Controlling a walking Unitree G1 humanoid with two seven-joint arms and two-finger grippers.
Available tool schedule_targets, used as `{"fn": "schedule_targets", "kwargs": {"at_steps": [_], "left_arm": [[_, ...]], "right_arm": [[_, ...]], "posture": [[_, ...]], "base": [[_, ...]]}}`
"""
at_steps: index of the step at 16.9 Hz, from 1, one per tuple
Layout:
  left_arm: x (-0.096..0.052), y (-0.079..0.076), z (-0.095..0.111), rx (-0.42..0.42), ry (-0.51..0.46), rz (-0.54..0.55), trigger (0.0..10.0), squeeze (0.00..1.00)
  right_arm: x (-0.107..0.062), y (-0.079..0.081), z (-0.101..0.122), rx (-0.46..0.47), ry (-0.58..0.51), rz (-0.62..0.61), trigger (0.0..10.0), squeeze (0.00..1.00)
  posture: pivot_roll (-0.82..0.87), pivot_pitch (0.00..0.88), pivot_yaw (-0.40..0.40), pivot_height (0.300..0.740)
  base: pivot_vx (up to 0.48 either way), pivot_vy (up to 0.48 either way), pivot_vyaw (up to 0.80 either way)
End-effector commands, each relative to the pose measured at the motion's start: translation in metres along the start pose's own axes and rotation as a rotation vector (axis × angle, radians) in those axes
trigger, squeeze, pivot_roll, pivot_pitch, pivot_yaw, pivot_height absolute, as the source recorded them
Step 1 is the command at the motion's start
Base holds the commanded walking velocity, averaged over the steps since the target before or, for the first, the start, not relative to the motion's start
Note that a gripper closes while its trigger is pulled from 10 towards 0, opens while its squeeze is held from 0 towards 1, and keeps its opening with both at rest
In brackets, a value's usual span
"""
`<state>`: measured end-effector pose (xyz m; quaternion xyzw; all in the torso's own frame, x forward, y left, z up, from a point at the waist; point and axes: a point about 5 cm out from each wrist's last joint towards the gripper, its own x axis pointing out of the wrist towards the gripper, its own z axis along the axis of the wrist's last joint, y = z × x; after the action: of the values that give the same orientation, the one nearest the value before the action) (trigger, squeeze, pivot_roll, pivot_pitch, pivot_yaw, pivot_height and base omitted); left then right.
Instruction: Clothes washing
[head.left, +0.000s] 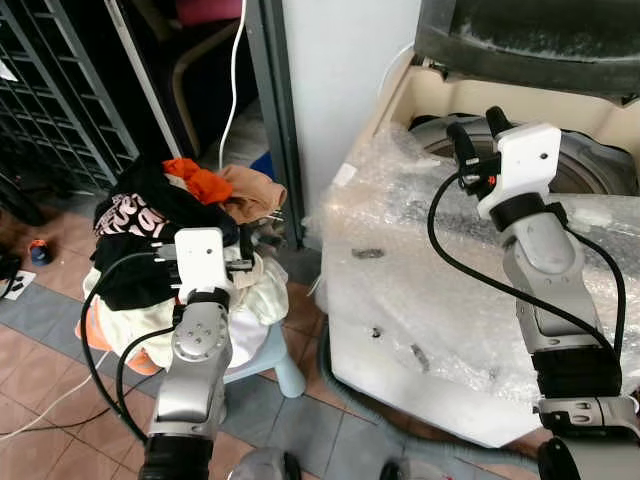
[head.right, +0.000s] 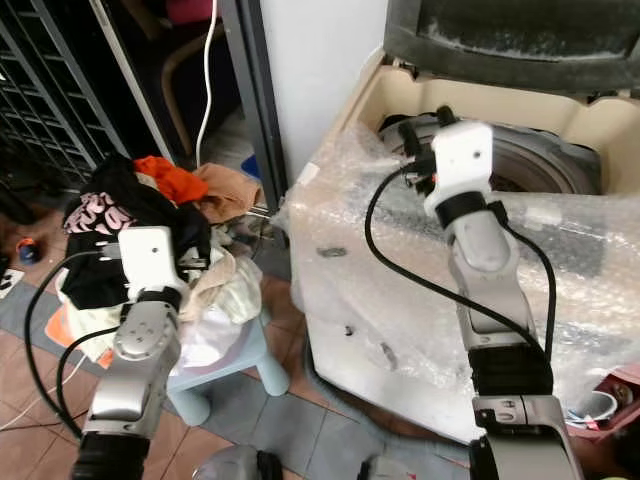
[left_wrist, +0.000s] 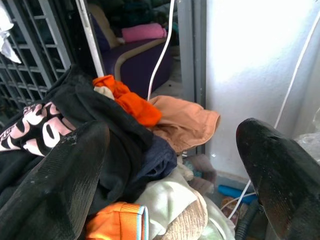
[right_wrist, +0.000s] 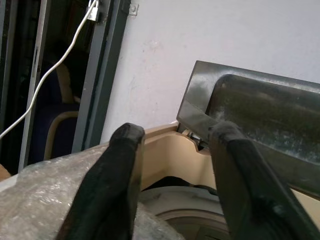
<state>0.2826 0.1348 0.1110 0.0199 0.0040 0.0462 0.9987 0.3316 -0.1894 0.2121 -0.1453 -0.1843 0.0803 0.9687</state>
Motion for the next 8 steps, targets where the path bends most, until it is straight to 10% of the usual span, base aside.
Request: {"fn": "schedule_targets", "kwargs": {"at_steps": [1, 2, 8], "left_arm": [[-0.0008, 0.0038, 0.0016, 0.009, 0.001, -0.001, 10.0, 0.00], [-0.0007, 0.0036, 0.0015, 0.009, 0.002, -0.002, 10.0, 0.00], [0.0011, 0.0031, 0.0022, 0.021, -0.001, -0.004, 10.0, 0.00]], "right_arm": [[0.0035, 0.0030, 0.0116, 0.006, -0.030, 0.006, 10.0, 0.21], [0.0039, 0.0024, 0.0118, 0.013, -0.028, -0.001, 10.0, 0.00], [0.0110, 0.0018, 0.0042, 0.069, 0.078, -0.060, 10.0, 0.00]], "posture": [[-0.04, 0.000, 0.094, 0.740], [-0.04, 0.000, 0.094, 0.740], [-0.04, 0.000, 0.091, 0.740]], "base": [[0.000, 0.480, 0.00], [0.000, 0.480, 0.00], [0.000, 0.480, 0.00]]}}
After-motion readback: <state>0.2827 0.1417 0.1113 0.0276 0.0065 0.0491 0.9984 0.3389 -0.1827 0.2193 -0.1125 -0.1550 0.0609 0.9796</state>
